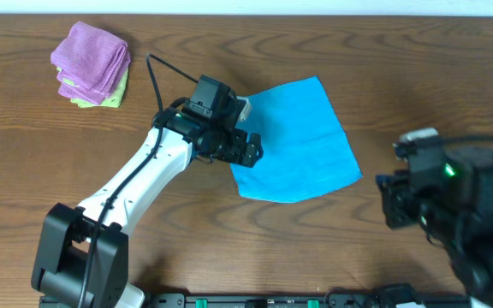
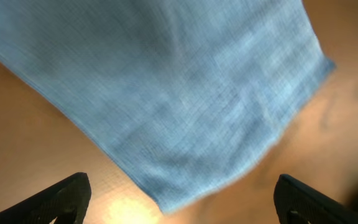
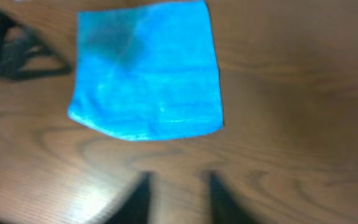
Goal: Fold the cloth
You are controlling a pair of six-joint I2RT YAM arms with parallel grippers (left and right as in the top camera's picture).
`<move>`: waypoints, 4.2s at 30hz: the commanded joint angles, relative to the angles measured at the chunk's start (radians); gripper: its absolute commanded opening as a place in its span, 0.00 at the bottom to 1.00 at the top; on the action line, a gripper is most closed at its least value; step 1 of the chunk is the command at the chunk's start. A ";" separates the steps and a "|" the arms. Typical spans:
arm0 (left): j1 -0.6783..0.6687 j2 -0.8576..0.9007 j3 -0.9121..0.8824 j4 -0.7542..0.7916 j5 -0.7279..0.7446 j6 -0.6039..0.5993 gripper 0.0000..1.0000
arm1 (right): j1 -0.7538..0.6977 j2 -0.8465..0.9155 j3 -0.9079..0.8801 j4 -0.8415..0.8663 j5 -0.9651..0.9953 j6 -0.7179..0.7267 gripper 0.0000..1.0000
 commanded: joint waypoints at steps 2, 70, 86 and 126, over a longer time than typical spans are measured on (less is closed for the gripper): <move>0.002 -0.001 0.015 -0.058 0.027 0.030 0.96 | -0.041 0.094 -0.116 0.106 -0.018 0.036 0.01; 0.006 0.215 0.016 0.465 -0.542 0.061 0.95 | 0.119 0.694 -0.608 0.752 -0.216 0.449 0.02; 0.010 -0.037 0.016 0.135 -0.527 -0.027 0.95 | 0.137 0.447 -0.576 0.650 -0.177 0.455 0.01; 0.212 -0.189 -0.718 0.739 0.197 -0.158 0.95 | 0.137 0.054 -0.576 0.528 -0.223 0.395 0.56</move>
